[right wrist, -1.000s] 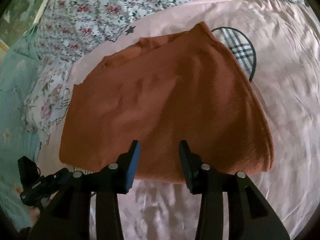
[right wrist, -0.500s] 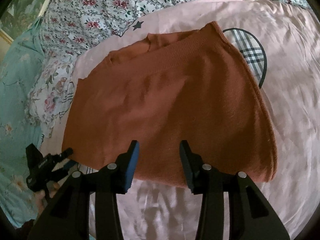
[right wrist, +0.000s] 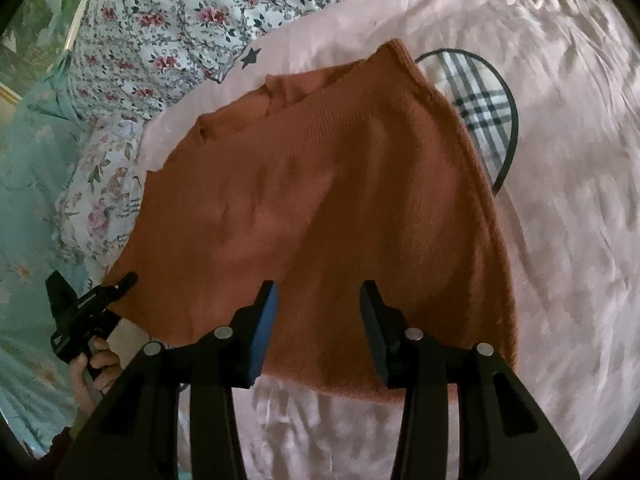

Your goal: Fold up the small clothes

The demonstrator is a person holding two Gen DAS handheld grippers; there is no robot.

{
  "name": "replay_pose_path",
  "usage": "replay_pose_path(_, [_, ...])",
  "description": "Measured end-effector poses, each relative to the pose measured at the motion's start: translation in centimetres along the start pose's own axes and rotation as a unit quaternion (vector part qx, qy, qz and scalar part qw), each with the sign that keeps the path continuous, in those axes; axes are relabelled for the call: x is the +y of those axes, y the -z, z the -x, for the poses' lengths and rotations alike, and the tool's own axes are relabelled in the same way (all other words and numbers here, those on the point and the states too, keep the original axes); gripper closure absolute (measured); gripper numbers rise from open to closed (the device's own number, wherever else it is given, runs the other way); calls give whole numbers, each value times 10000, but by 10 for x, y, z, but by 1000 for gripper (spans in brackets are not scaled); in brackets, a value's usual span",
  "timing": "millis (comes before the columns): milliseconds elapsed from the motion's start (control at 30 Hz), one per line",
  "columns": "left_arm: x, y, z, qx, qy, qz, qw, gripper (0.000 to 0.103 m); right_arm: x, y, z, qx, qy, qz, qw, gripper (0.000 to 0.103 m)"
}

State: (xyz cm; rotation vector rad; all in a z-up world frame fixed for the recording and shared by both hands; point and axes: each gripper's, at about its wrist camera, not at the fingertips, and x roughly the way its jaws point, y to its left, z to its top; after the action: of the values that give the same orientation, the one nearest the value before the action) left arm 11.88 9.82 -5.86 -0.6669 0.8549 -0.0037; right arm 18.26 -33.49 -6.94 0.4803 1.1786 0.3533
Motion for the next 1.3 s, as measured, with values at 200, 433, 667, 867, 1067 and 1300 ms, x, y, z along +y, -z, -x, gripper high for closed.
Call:
replay_pose_path(200, [-110, 20, -8, 240, 440, -1549, 9867, 93, -6, -26, 1, 26, -423, -178, 9989, 59])
replay_pose_path(433, [-177, 82, -57, 888, 446, -2627, 9597, 95, 4, -62, -35, 468, -1328, -505, 9888, 46])
replay_pose_path(667, [-184, 91, -62, 890, 176, -2868, 9537, 95, 46, -93, -108, 1001, -1610, -236, 9816, 43])
replay_pose_path(867, [-193, 98, -60, 848, 24, -3143, 9455, 96, 93, -110, -142, 1214, -1305, 647, 9818, 78])
replay_pose_path(1067, [-227, 93, -29, 746, 873, -3219, 9398, 96, 71, -122, -61, 419, -1558, 884, 9829, 89])
replay_pose_path(1300, [-279, 141, -71, 1374, 1571, -3469, 9144, 95, -26, -115, -23, 102, -849, 417, 9955, 89])
